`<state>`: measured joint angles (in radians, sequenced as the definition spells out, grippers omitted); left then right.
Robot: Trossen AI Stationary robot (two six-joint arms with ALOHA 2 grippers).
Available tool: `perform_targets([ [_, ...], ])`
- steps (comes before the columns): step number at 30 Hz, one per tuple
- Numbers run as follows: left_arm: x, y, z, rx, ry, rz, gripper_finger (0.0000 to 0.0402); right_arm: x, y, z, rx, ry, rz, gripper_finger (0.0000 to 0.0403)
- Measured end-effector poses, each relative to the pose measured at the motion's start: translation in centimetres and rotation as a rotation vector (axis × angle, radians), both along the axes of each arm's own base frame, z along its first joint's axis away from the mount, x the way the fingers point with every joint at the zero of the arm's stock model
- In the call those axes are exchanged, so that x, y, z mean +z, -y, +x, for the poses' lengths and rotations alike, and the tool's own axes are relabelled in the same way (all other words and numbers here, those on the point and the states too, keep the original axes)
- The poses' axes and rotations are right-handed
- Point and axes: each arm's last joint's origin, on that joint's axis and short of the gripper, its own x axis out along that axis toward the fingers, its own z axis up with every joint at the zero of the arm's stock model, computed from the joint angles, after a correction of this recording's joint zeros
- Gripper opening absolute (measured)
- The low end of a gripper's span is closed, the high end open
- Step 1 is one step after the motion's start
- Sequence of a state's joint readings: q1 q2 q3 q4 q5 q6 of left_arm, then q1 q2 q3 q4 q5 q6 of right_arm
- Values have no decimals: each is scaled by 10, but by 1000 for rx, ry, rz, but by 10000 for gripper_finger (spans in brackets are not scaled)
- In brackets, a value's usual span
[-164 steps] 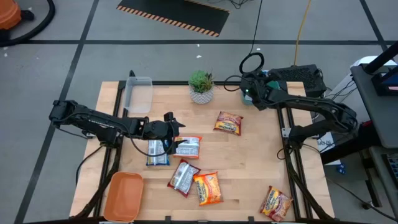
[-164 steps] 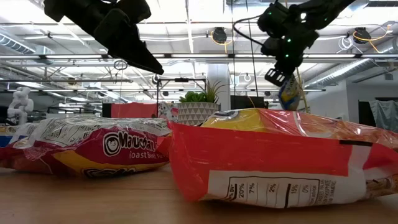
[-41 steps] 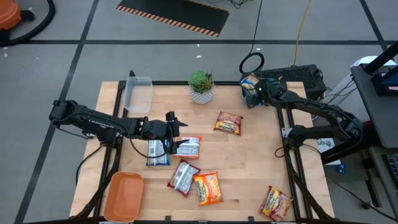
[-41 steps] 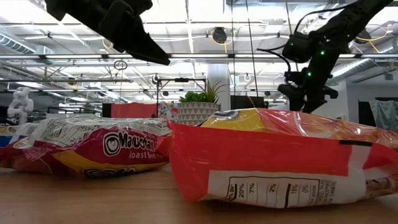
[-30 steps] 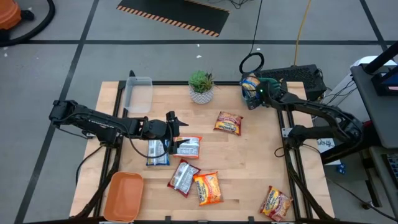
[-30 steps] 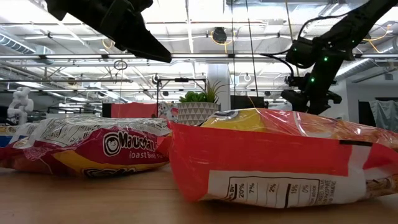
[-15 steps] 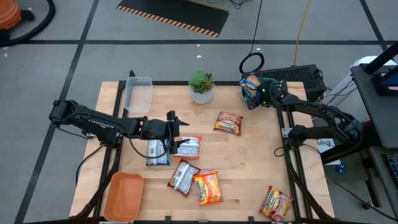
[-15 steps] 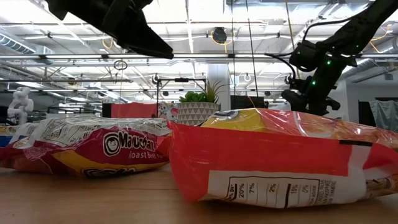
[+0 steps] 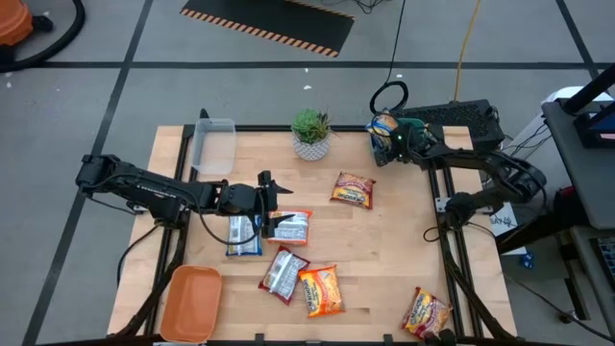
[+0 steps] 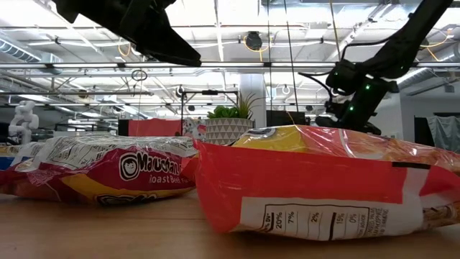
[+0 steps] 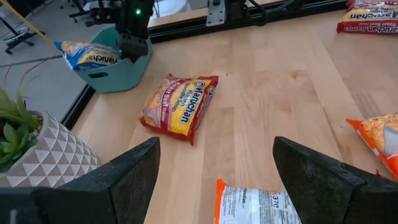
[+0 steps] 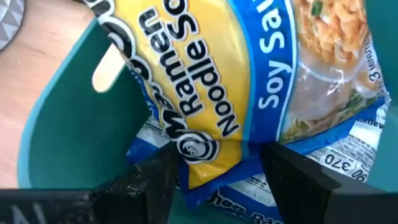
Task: Sort Maruchan noodles
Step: Put the right blue noodle pack into the green bin
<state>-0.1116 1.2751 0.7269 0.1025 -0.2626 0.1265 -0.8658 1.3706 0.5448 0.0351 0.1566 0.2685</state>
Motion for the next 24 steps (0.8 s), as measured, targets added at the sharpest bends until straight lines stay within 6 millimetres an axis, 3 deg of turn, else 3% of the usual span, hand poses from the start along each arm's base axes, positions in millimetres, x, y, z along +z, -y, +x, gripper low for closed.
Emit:
perform_targets([
  [5, 0, 0, 0, 0, -2, 0, 317, -2, 4, -4, -18, -6, 6, 181],
  [16, 0, 0, 0, 0, -3, 0, 317, 0, 5, -7, -2, -25, -7, 52],
  [24, -1, 0, 0, 0, -9, 0, 317, 22, -1, -12, 8, 21, -82, 21],
])
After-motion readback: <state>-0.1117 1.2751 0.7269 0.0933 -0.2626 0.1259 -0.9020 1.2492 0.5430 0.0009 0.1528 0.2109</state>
